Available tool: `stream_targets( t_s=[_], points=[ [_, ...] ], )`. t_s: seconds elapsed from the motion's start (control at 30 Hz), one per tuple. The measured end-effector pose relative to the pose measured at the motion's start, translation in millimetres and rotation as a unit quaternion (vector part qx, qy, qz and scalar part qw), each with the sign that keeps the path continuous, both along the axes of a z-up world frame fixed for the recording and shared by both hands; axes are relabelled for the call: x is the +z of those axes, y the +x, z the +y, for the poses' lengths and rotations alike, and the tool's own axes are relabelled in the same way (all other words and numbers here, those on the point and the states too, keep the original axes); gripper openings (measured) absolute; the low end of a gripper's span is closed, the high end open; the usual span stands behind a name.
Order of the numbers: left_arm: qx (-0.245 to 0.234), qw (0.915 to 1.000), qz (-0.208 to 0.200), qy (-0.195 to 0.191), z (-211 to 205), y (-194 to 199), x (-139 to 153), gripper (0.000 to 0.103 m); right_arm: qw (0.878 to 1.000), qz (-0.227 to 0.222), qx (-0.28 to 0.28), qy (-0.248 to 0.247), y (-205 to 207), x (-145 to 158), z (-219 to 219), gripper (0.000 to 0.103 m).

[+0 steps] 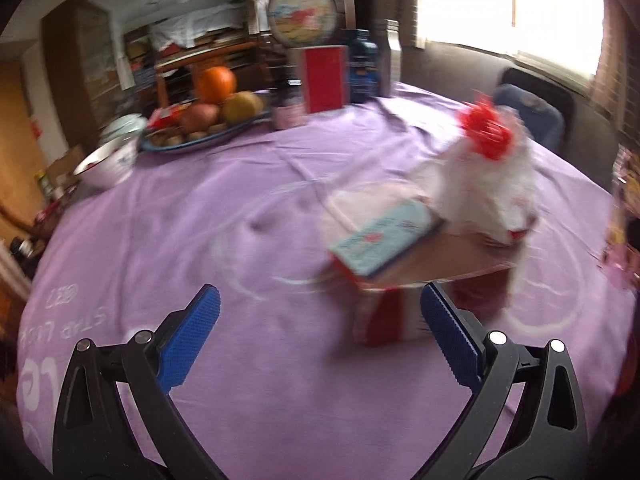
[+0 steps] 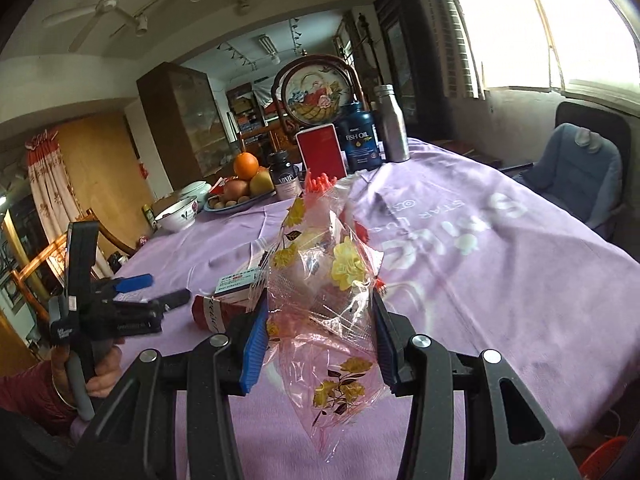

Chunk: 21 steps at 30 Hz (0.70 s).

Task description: Collect trash

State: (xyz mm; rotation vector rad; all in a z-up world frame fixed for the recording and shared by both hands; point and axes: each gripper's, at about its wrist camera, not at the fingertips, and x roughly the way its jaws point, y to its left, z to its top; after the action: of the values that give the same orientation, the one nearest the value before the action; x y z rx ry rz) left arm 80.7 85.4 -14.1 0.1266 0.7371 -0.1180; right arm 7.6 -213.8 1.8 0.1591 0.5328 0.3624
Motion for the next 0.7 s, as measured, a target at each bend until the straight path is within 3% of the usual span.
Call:
stream_targets(
  t_s=[0.27, 0.5, 0.6, 0.7],
  points=[
    [-0.109, 0.9918, 0.017, 0.066, -75.9, -1.7, 1.9, 0.097, 1.0, -0.001, -0.011, 0.009, -13.3, -0.2, -20.6, 0.046],
    [-0.084, 0.991, 0.02, 0.102, -114.5, 22.0, -11.8, 0.097, 0.999, 0.005, -0.021, 0.031, -21.2, -3.8, -37.4, 0.046],
    [-0.061, 0.988, 0.016, 0.141, -103.6, 21.6, -15.5, 0.097, 0.999, 0.003, -0.019, 0.037, -24.1, -4.4, -43.0, 0.046],
    [-0.029, 0.9862, 0.037, 0.159, -68.6, 11.1, -17.5, 0.097, 0.999, 0.003, -0.014, 0.047, -25.1, -7.6, -45.3, 0.047]
  ],
)
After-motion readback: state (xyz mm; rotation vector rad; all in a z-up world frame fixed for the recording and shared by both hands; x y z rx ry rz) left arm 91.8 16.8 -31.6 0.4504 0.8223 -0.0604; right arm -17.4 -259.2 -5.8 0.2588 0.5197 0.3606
